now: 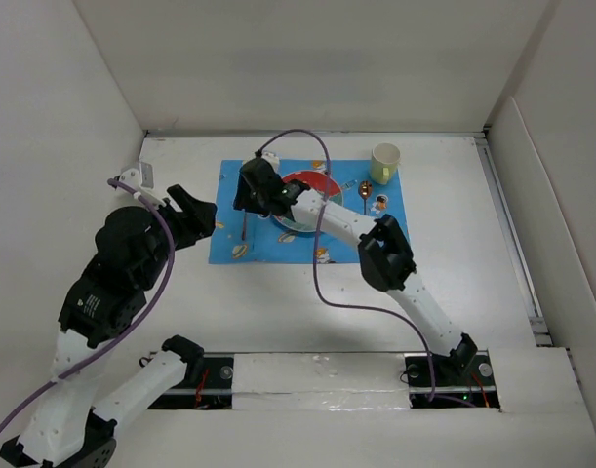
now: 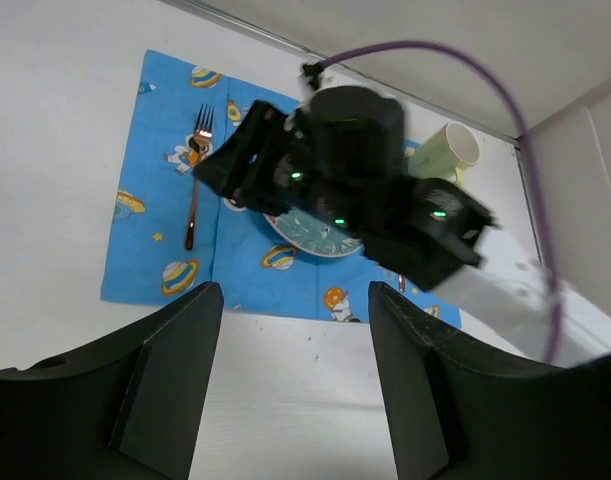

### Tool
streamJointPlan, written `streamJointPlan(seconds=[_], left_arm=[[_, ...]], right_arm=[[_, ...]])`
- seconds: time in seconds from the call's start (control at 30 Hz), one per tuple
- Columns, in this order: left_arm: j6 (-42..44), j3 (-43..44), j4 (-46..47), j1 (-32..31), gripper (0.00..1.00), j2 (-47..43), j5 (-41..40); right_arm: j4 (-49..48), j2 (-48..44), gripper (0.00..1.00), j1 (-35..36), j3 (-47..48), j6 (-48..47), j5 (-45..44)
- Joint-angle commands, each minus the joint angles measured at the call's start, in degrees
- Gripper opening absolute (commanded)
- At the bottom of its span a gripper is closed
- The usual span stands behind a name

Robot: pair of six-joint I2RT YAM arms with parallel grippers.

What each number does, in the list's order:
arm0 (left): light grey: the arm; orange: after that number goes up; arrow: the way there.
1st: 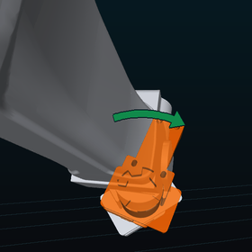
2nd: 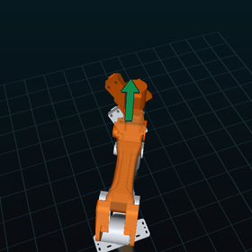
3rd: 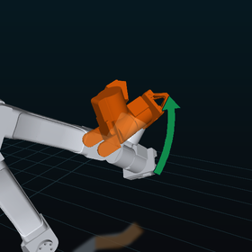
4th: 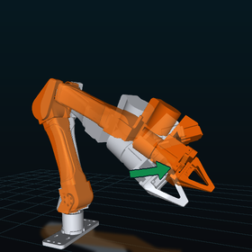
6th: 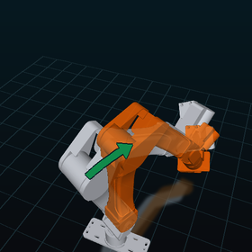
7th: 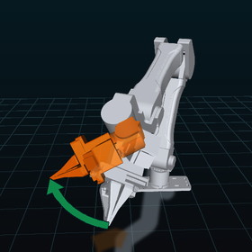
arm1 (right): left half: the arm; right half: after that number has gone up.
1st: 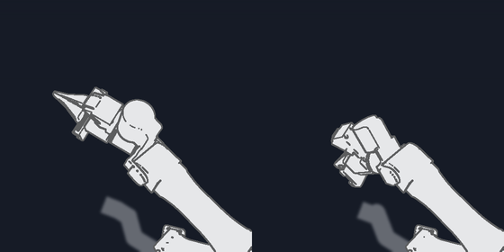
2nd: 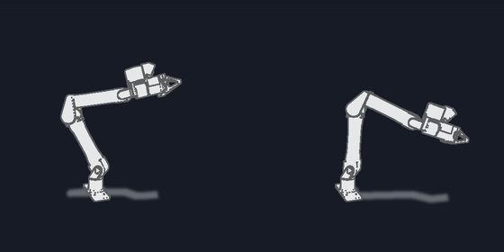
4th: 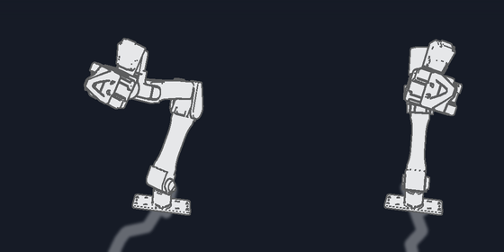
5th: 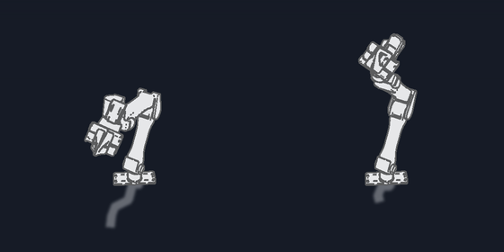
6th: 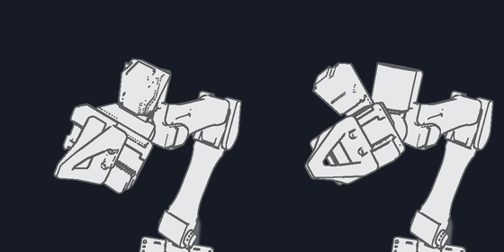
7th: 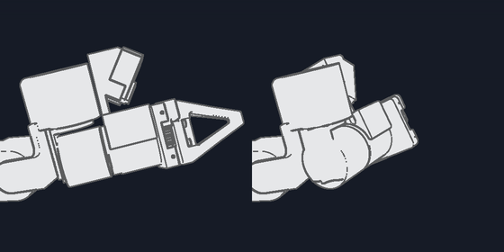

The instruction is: Set the dinner table for one person

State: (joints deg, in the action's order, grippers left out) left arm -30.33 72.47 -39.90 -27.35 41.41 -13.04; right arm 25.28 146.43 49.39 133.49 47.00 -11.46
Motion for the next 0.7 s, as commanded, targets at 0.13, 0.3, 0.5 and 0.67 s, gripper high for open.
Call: streamJointPlan(seconds=[0.13,0.3,0.5,0.67], left_arm=[[0.18,2.76,7.54,0.02,0.62,6.40,-0.86],[2.37,8.64,12.56,0.02,0.64,10.87,-2.07],[6.15,15.16,15.64,0.02,0.68,14.48,-6.30],[3.88,9.81,16.52,0.02,0.69,14.14,-4.46]], right_arm=[[-6.20,-41.57,0.00,-2.80,-20.69,-11.14,0.57],[-7.61,-70.80,0.00,-6.83,-44.84,-12.64,-11.28],[-4.01,-97.99,0.44,-19.04,-58.77,-7.36,-21.84],[3.00,-97.40,0.61,-31.51,-61.69,-8.15,-12.48]])
